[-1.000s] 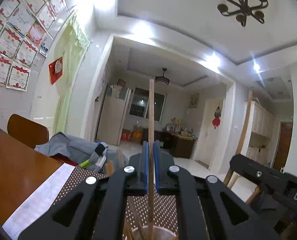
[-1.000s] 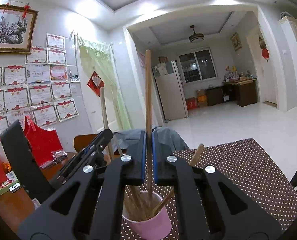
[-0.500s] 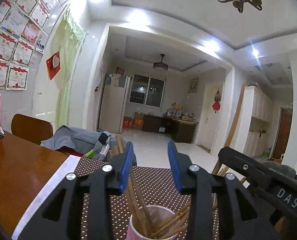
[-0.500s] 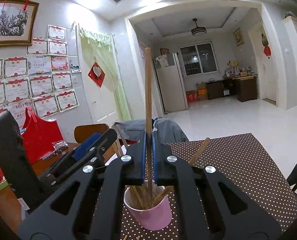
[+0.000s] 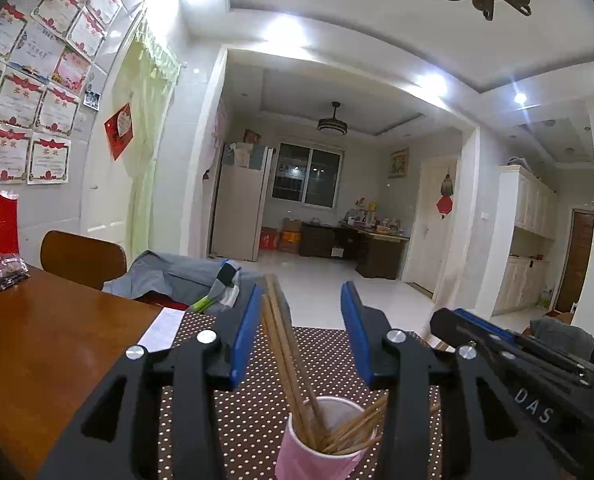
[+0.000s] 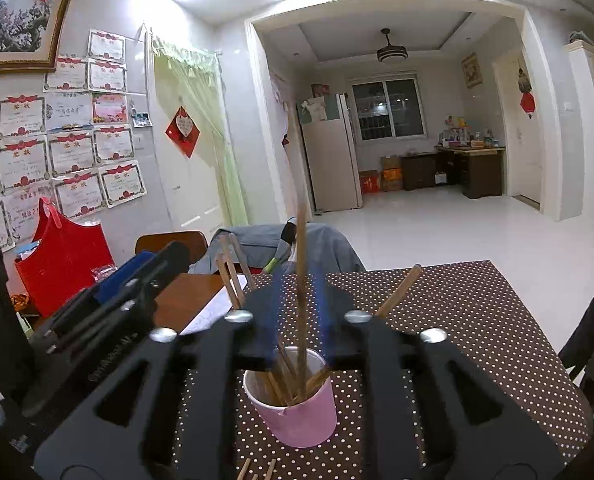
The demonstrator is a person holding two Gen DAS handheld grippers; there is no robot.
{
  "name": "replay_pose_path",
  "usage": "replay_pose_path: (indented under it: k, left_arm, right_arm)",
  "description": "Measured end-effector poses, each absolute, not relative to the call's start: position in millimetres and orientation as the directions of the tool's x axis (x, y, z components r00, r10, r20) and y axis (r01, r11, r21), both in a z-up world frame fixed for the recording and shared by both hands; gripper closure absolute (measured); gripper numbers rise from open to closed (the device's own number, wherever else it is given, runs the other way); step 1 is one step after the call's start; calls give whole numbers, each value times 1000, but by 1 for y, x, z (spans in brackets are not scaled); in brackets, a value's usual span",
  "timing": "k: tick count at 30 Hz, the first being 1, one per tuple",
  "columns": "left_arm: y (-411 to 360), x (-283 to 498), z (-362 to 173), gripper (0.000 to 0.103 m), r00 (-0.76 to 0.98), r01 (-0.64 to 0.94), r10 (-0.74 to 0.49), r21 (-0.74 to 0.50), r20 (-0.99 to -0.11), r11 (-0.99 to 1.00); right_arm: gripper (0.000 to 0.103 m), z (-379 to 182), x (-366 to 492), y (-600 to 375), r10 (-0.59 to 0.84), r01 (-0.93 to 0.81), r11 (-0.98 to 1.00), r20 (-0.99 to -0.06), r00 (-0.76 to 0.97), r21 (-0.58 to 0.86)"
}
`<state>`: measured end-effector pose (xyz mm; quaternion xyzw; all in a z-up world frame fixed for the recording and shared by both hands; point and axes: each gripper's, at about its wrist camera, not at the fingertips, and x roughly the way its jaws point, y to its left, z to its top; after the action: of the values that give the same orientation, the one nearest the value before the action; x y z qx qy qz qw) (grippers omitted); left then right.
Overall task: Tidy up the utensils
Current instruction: 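Open both grippers over the cup to drop the chopsticks, then move both grippers back to the remaining chopsticks on the cloth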
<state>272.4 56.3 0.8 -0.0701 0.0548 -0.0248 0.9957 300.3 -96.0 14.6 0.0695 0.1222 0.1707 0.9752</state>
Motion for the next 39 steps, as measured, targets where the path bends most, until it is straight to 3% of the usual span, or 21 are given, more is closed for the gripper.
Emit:
replay_pose_path:
  k: [1,23,33,39]
  left_arm:
    - [57,271,2,61,993,39,-55,-142,-106,989]
    - [74,191,28,54,992,-19,6,-104,-122,994]
    - [66,157,23,45,985,-25,14,-65,-173,998]
    - [57,144,11,45,973,-5,-4,-39,-229,999]
  right_arm:
    - [52,16,298,-96,344,-311,934,-206,916,177]
    - [49,37,225,-101,286,-263,954,-188,939,141]
    - [48,32,187,-104,290,-268,955,-207,934,130]
    - [47,19,173,-107,298,-271,952,-241,924,141]
